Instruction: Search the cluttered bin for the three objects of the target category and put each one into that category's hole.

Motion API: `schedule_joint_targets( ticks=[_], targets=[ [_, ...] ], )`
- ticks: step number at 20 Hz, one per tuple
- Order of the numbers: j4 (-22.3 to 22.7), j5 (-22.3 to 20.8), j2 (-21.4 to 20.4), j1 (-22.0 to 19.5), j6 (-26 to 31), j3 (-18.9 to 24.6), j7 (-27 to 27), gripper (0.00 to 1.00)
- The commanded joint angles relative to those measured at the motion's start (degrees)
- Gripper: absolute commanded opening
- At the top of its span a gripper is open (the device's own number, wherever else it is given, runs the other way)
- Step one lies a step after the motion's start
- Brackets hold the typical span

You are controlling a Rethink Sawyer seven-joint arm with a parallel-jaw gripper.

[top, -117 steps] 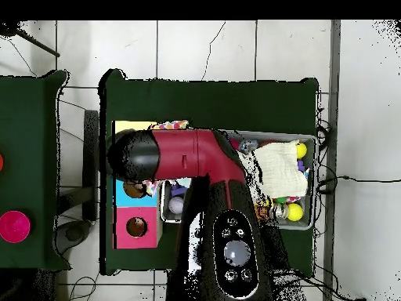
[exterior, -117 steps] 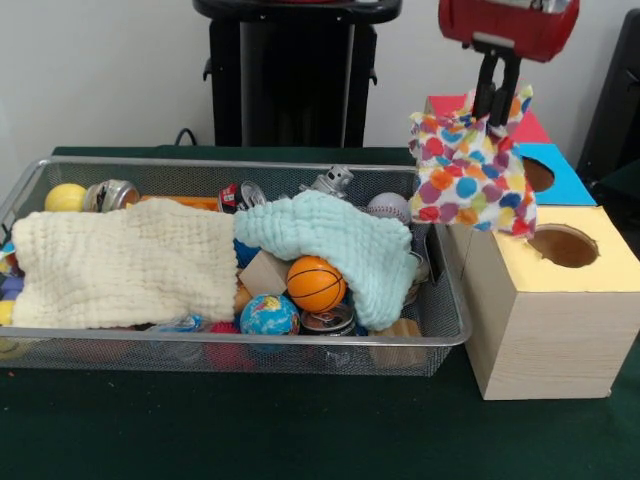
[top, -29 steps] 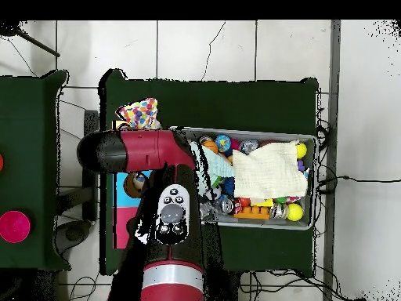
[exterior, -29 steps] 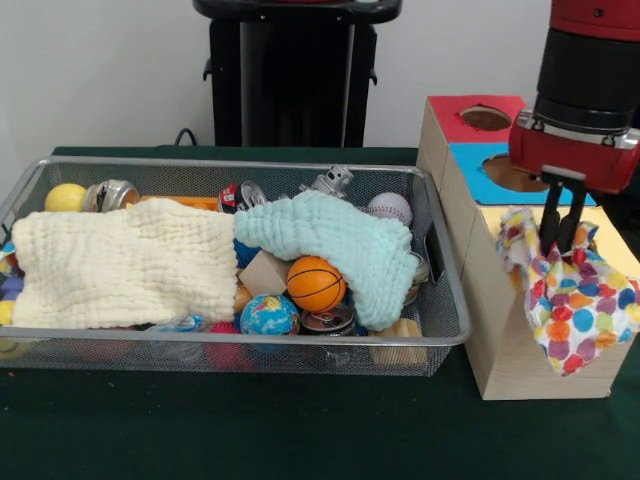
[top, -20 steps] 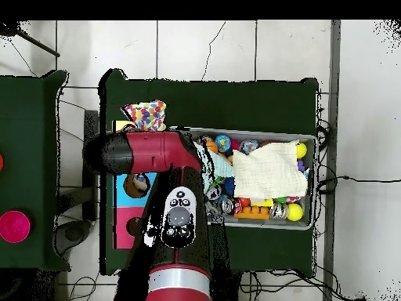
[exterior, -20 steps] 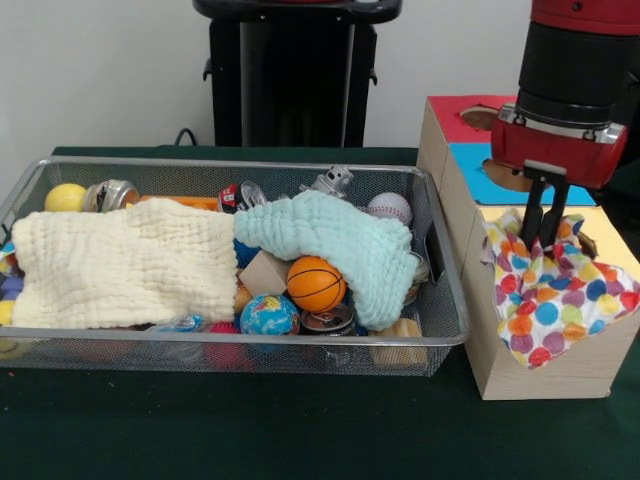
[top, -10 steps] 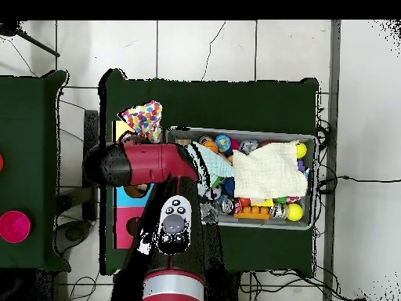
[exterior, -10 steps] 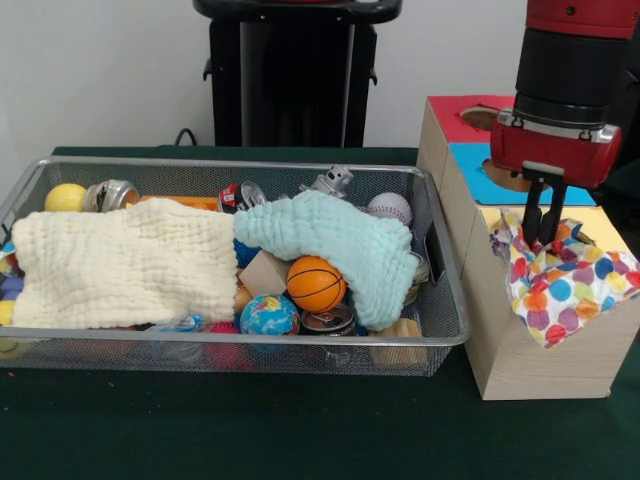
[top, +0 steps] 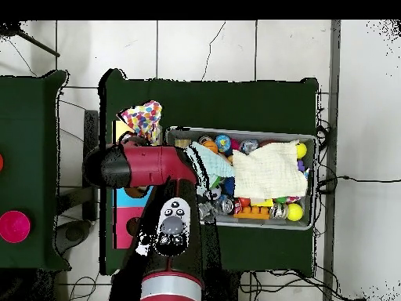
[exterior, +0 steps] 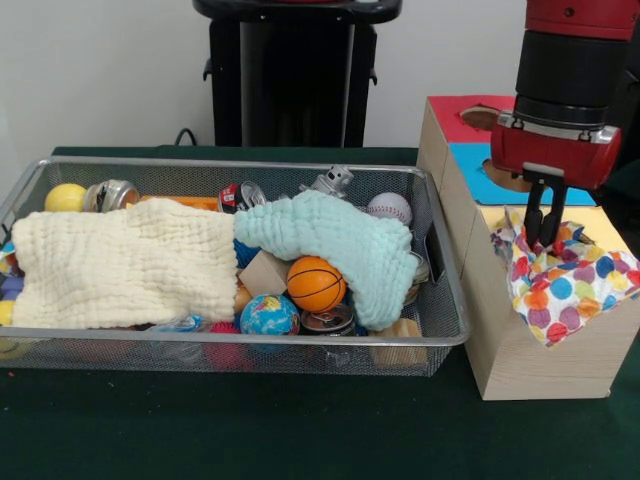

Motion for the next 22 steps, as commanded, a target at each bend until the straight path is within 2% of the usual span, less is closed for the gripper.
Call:
schedule_joint_targets(
  ticks=[1, 5, 7, 9, 13, 17, 18, 20, 22],
  targets=[
    [7.2, 1.8, 13.6, 1.9, -2.9, 3.2, 10.3, 0.00],
    [8.4, 2.2, 14.7, 0.5, -6.6, 4.3, 9.1, 0.00],
    [8.5, 2.1, 14.7, 1.3, -8.0, 3.9, 9.4, 0.00],
    [7.6, 1.7, 14.6, 3.5, -7.2, 1.8, 9.7, 0.00],
    [7.9, 2.8, 13.7, 3.5, -6.2, 3.0, 9.1, 0.00],
    [9.0, 2.6, 14.0, 1.6, -9.0, 6.1, 7.5, 0.00],
    [10.0, 3.3, 14.0, -0.1, -8.9, 8.3, 6.8, 0.00],
    [9.9, 3.1, 14.2, 0.4, -9.0, 8.2, 6.6, 0.00],
    [8.6, 3.1, 14.0, 3.0, -5.9, 5.7, 7.3, 0.00]
  ],
)
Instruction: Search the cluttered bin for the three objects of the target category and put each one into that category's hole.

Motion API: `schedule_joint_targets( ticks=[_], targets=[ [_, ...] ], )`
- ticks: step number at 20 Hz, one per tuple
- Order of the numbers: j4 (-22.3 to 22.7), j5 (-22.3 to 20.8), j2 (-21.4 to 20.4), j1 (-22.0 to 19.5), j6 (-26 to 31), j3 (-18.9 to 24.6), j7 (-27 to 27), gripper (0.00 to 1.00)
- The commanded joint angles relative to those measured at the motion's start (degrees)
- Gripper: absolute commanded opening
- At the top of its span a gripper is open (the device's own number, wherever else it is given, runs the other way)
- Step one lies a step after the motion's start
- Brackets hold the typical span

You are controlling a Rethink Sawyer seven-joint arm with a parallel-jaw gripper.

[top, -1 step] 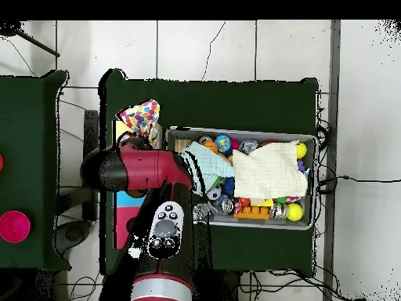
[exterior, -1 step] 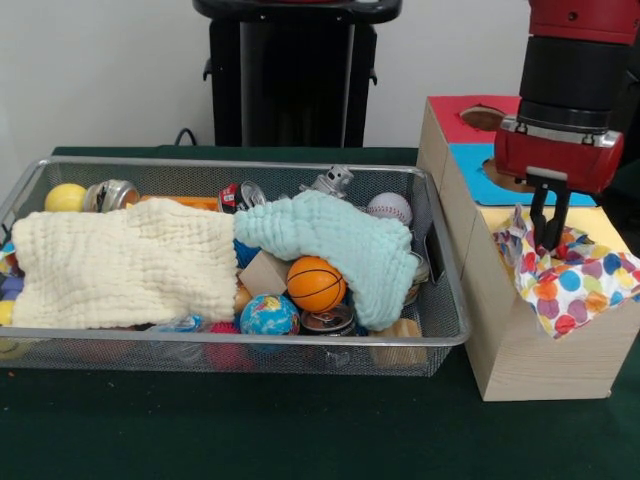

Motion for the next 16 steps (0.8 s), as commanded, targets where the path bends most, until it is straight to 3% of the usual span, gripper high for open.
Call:
schedule_joint_targets(
  ticks=[1, 7, 11, 16],
  targets=[
    [7.2, 0.9, 13.0, 2.5, -0.4, 6.5, 7.8, 0.00],
    [5.8, 0.8, 14.5, 3.9, -1.9, 6.6, 7.2, 0.00],
    [3.3, 1.7, 17.1, 6.4, -3.7, 4.3, 9.1, 0.00],
    [0.7, 4.2, 18.1, 11.7, 0.4, -1.4, 11.9, 0.00]
  ],
)
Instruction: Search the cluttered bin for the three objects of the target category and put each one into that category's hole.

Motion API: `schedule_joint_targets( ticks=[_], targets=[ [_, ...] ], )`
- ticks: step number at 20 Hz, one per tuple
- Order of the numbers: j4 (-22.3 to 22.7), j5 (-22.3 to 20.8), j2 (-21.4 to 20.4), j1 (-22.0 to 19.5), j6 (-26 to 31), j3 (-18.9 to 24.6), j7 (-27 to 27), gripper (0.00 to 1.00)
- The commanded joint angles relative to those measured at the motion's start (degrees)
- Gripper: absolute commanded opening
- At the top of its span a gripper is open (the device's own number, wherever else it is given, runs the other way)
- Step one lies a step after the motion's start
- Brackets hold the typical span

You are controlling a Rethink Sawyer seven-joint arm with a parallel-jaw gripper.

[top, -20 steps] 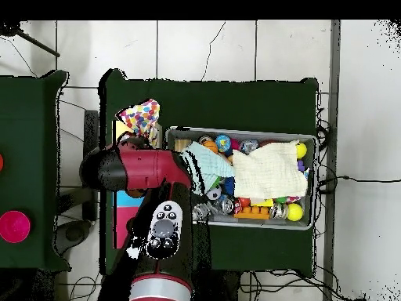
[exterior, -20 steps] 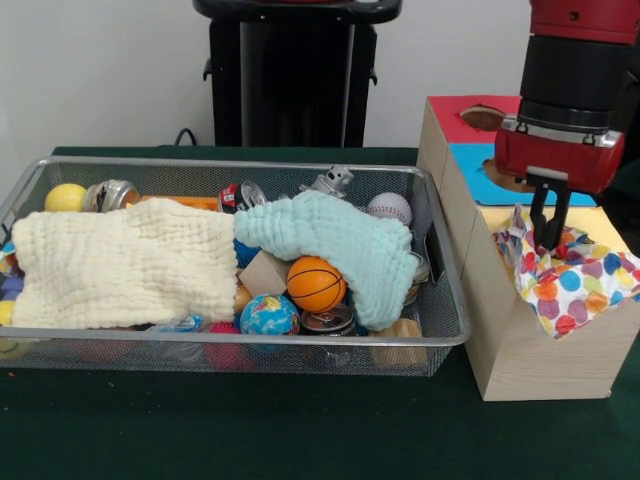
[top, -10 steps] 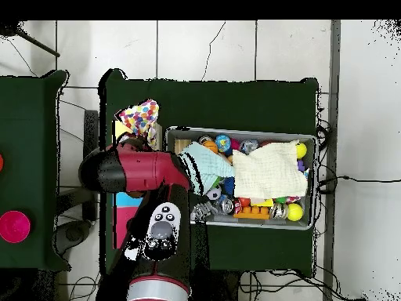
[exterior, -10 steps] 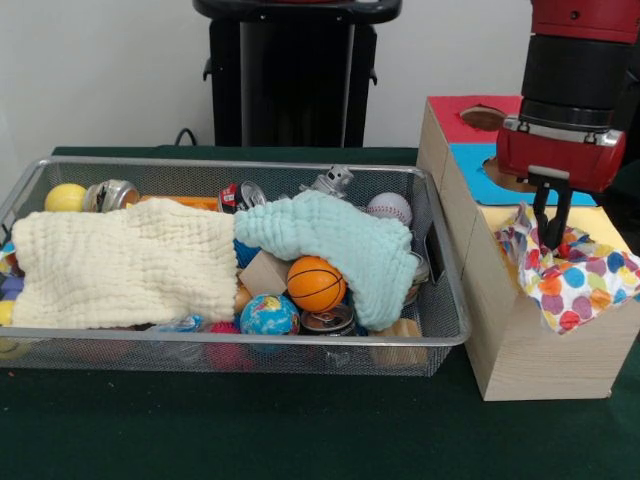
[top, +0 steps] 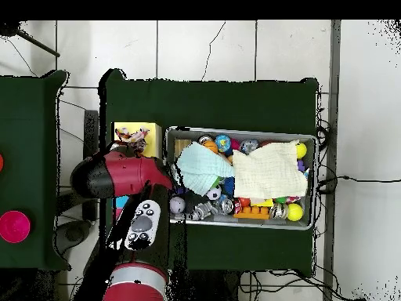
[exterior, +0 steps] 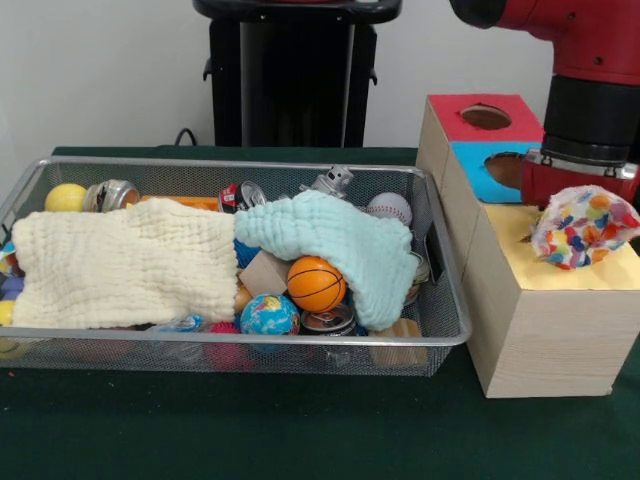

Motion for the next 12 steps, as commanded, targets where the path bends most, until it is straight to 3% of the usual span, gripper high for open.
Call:
schedule_joint_targets(
  ticks=[1, 12],
  targets=[
    [2.2, 3.4, 12.4, 6.7, 5.2, 0.3, 11.3, 0.00],
    [-0.7, 6.8, 16.5, 10.5, 3.2, -3.3, 10.0, 0.00]
  ],
)
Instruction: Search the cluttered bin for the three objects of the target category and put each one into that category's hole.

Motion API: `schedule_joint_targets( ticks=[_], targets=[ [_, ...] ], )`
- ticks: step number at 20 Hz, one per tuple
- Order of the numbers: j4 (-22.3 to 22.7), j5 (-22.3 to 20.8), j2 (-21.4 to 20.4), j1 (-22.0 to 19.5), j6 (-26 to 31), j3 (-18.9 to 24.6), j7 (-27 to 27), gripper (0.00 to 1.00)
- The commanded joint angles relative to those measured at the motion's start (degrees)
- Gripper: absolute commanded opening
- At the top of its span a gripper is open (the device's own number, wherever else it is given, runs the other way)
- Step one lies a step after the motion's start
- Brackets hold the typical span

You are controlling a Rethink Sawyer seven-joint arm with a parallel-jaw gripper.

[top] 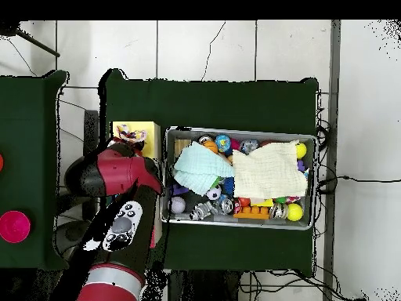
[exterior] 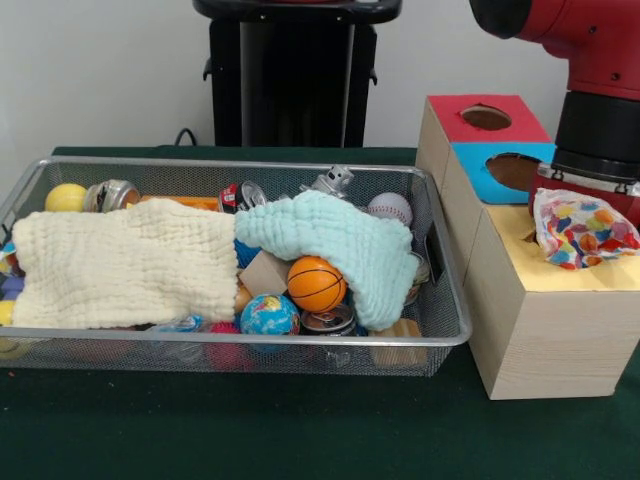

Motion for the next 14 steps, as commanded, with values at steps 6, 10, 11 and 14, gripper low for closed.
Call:
schedule_joint_targets(
  ticks=[6, 10, 11, 14],
  targets=[
    [5.2, 2.8, 10.6, 1.4, 3.4, 8.7, 7.2, 0.00],
    [6.3, 2.9, 10.9, 0.4, 0.3, 10.1, 7.7, 0.00],
    [6.4, 2.9, 10.9, 0.6, 0.1, 9.9, 7.9, 0.00],
    [5.2, 3.5, 11.2, 4.0, 1.4, 5.2, 10.2, 0.00]
  ],
)
